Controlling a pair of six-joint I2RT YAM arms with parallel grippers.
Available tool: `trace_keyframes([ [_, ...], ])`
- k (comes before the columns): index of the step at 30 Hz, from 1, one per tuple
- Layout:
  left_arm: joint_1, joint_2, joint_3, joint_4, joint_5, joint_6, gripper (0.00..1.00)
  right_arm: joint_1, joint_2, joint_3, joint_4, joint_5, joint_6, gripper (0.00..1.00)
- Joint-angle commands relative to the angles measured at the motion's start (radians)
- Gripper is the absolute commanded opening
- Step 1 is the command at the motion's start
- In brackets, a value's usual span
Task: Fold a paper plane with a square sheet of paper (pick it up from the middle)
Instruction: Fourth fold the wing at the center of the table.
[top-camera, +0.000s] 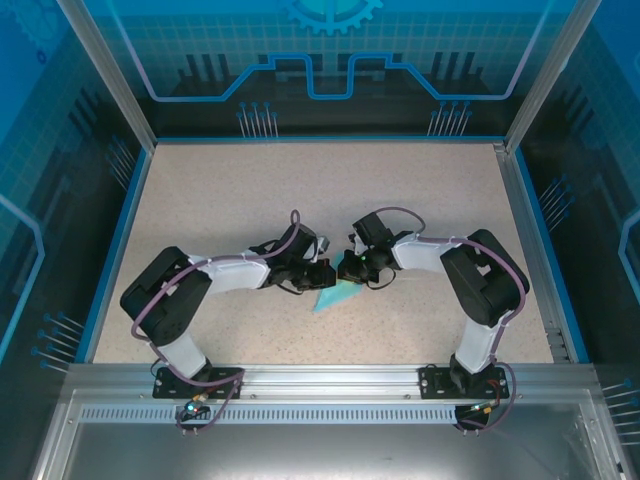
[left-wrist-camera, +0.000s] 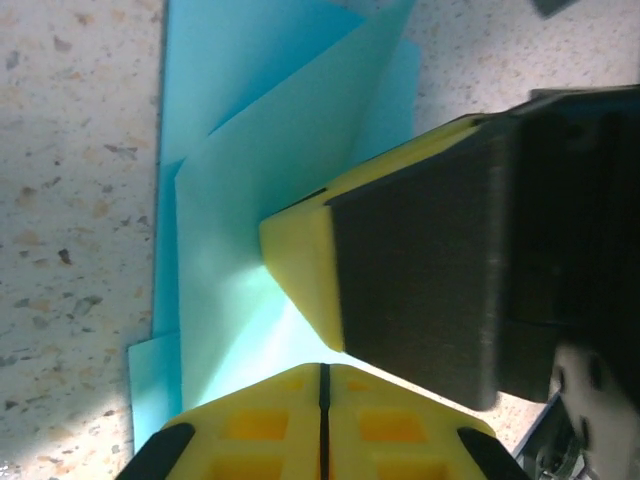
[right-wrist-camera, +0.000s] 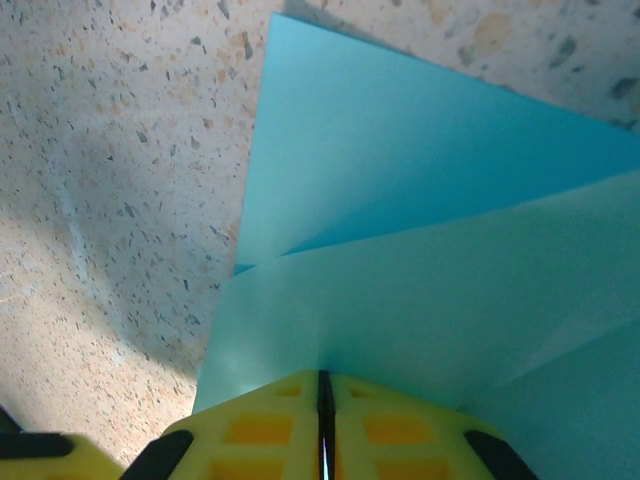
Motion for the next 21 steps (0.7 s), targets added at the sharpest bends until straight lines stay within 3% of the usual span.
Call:
trace_keyframes([
  [1, 0.001, 0.039, 0.021, -0.054, -0.031, 0.006, 0.07, -0.006, 0.056, -0.040, -0.031, 0.056, -0.018, 0.10],
  [12, 0.002, 0.070, -0.012, -0.103, -0.078, -0.003, 0.02, -0.007, 0.004, -0.043, 0.054, 0.008, -0.049, 0.10],
  [21, 0.001, 0.072, -0.031, -0.109, -0.094, -0.006, 0.00, 0.015, -0.077, -0.149, 0.219, -0.089, -0.048, 0.11],
])
